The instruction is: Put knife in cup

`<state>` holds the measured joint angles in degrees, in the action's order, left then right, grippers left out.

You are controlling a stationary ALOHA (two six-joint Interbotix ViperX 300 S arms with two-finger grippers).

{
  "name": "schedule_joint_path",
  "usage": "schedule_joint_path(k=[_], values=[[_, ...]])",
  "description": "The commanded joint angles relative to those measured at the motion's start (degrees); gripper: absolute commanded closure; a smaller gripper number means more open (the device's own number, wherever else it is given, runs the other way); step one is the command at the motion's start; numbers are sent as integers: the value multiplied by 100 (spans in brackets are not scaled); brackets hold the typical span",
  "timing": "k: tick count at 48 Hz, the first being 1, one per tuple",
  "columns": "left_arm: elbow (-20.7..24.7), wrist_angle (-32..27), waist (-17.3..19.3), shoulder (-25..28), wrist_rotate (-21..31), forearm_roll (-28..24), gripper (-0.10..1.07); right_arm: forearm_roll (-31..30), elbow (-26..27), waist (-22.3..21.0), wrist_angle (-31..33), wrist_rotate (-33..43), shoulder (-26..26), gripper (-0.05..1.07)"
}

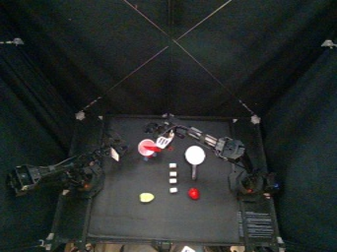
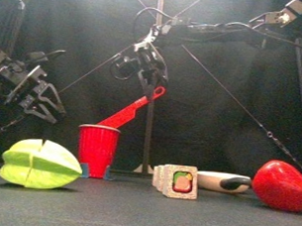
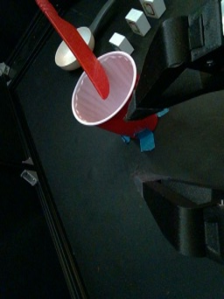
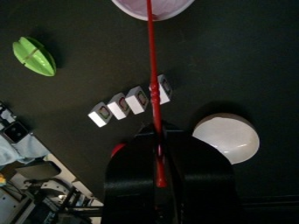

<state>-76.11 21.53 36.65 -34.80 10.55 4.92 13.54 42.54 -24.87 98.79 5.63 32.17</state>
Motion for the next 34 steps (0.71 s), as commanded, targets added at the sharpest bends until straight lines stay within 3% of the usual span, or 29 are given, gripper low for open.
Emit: schedule_joint_path(k=[1,10,24,34], values=[[53,26,9,0,-9,0,11,18,123,-18,-9,-18,-299,73],[53,26,9,0,-9,0,11,26,167,18,-9,-9,-281,65],[53,35,0,0,-9,0,11,-9,308,18,-18,53,-255,39],[53,26,9,0,-9,0,11,-9,554,18,-18,62,-176,35]])
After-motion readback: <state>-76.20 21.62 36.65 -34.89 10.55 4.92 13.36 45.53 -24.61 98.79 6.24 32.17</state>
